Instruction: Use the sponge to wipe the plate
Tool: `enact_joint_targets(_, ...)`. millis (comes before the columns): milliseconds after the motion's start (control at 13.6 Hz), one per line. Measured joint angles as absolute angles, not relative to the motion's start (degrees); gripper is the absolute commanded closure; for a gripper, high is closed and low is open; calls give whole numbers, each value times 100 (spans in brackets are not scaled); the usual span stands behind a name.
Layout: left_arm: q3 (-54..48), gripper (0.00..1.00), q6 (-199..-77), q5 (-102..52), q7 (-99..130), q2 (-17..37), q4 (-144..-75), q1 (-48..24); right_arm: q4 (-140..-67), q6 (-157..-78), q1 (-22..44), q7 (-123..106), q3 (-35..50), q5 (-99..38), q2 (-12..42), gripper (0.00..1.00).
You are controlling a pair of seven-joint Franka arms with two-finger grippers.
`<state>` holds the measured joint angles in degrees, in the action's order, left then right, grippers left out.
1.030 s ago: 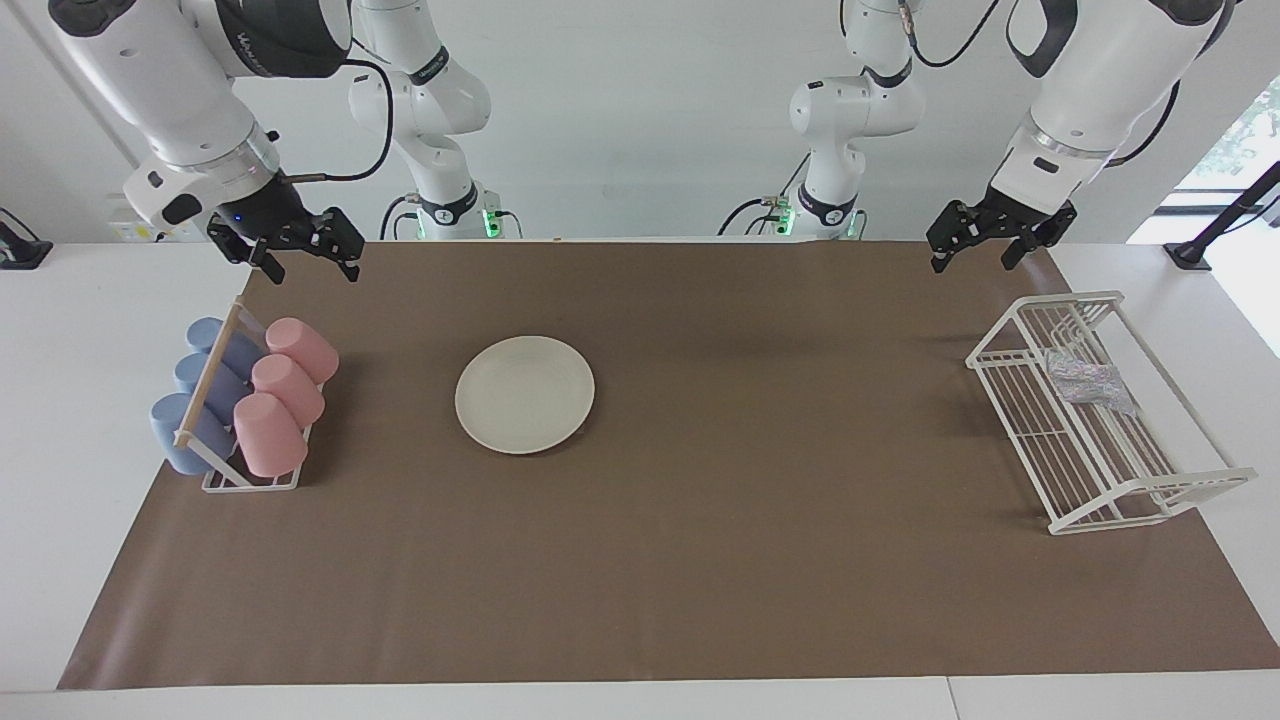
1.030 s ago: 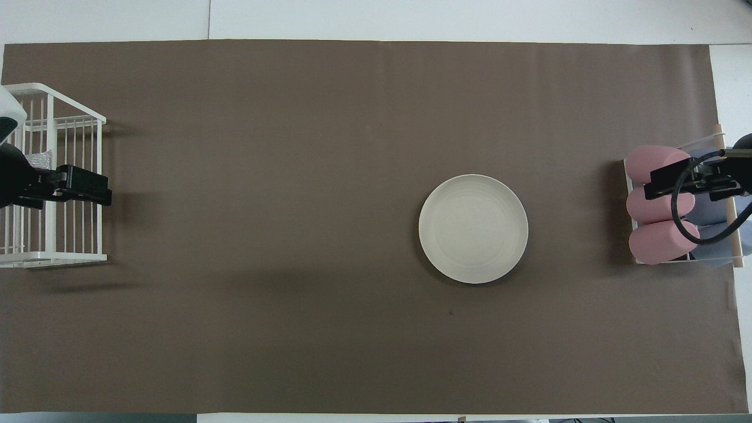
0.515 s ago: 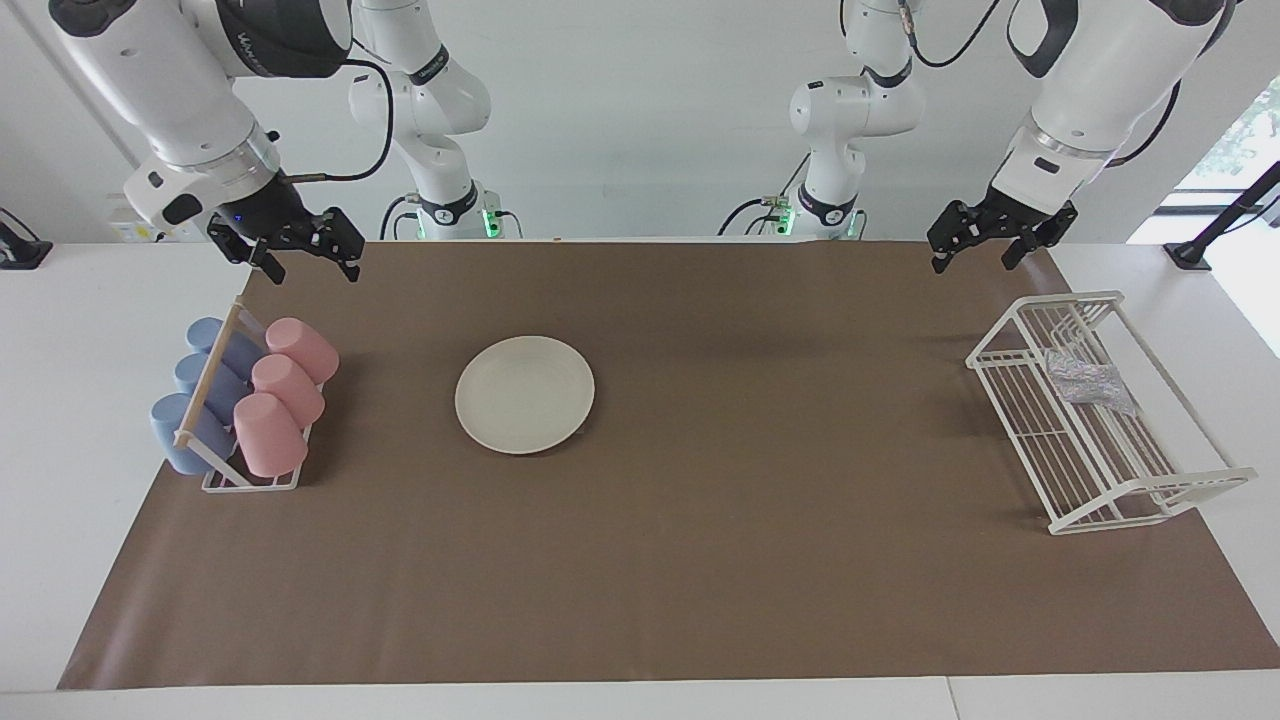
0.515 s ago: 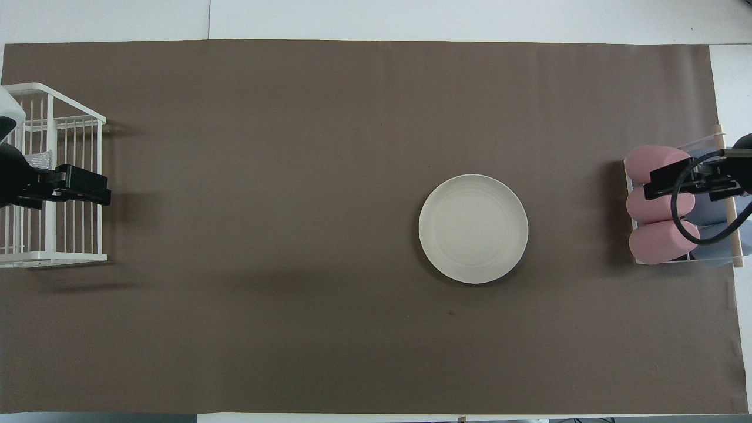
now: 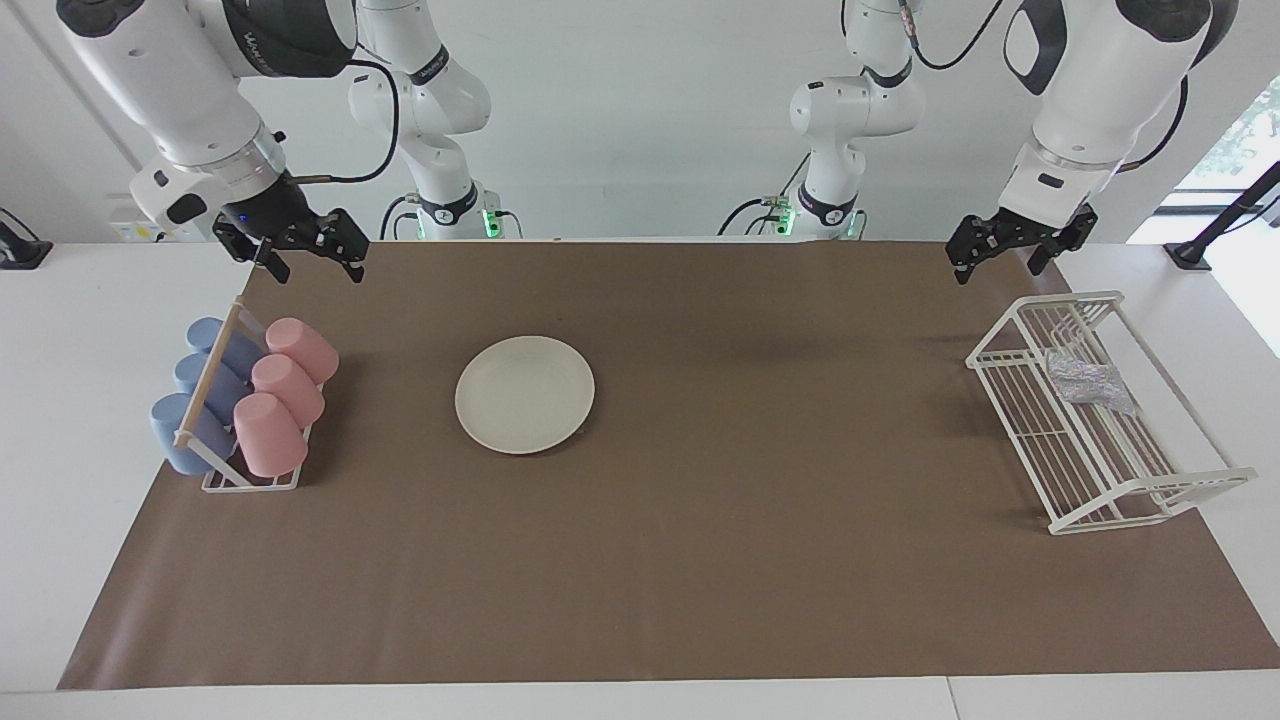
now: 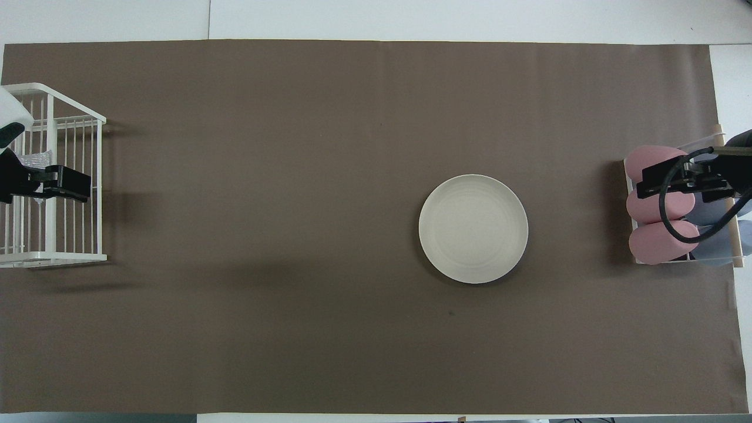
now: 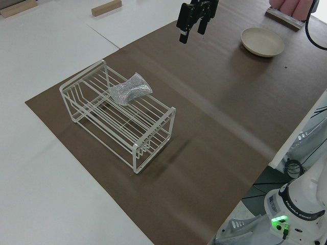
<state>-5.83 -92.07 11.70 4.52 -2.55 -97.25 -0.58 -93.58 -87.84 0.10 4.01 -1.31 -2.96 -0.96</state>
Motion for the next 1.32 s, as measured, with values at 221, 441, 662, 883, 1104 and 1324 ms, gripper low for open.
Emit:
enact_joint_targets(221, -614, 0, -9642, 2317, 684, 107, -9966, -149, -9358, -8784, 46, 890, -71, -296, -96, 0)
enact_joint_targets(441, -631, 0, -10102, 3531, 1326, 818, -10107, -321, -9358, -8784, 45, 1405, 77, -296, -96, 0)
enact_joint_targets(662, -614, 0, -10276, 4635, 1581, 1421, -10100, -339, -9358, -8784, 45, 2169, 351, -296, -96, 0)
enact_joint_targets(883, -600, 0, -10212, 5418, 1736, 1753, -10100, -340, -9358, -8784, 48, 3181, 689, -299, -102, 0)
enact_joint_targets(1104, -603, 0, -10044, 5624, 2046, 1918, -10096, -343, -9356, -8785, 50, 4195, 1022, -301, -107, 0)
enact_joint_targets(1324, -613, 1, -9710, 5635, 2152, 1917, -10069, -354, -9353, -8797, 53, 5209, 1337, -303, -111, 0)
